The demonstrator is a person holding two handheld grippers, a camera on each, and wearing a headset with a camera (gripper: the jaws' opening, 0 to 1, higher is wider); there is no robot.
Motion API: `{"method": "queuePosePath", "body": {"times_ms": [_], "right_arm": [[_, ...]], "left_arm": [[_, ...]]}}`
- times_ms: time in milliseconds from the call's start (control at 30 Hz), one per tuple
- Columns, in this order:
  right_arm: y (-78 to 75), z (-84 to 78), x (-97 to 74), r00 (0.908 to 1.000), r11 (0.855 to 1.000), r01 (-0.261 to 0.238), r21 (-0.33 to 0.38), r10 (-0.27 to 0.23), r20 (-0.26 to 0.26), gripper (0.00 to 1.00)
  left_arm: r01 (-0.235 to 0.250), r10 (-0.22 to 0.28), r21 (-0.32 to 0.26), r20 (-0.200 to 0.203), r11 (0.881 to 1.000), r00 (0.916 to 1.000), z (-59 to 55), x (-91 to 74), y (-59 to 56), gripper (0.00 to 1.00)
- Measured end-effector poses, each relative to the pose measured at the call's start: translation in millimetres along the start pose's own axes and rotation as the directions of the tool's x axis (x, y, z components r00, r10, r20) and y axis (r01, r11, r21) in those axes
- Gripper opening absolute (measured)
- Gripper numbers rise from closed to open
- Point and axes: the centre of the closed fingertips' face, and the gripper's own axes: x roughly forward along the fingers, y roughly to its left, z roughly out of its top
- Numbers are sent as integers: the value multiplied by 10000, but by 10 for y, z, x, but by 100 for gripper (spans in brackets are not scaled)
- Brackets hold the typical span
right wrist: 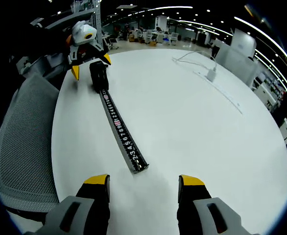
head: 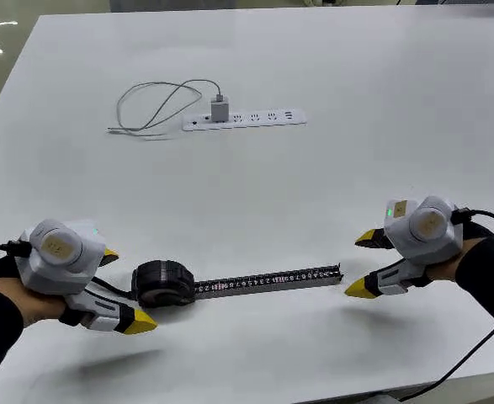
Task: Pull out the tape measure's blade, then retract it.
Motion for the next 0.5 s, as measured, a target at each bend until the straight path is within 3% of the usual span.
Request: {"method": "queuePosePath", "body": {"times_ms": [200, 400, 500], "right_arm": [[79, -54, -128, 9987, 9979, 174, 621, -203, 465, 59], [202, -150, -227, 9979, 9946, 206, 1020, -268, 595, 64], [198, -179, -276, 9961, 9925, 487, 1120, -566, 683, 68]], "left_arm": [[-436, 495, -931, 626, 9947, 9968, -15, -101, 54, 89], [-714, 798, -1099, 741, 9914, 9941, -89, -189, 37, 91], [-891, 998, -1212, 850, 9886, 9914, -115, -222, 57, 95]]}}
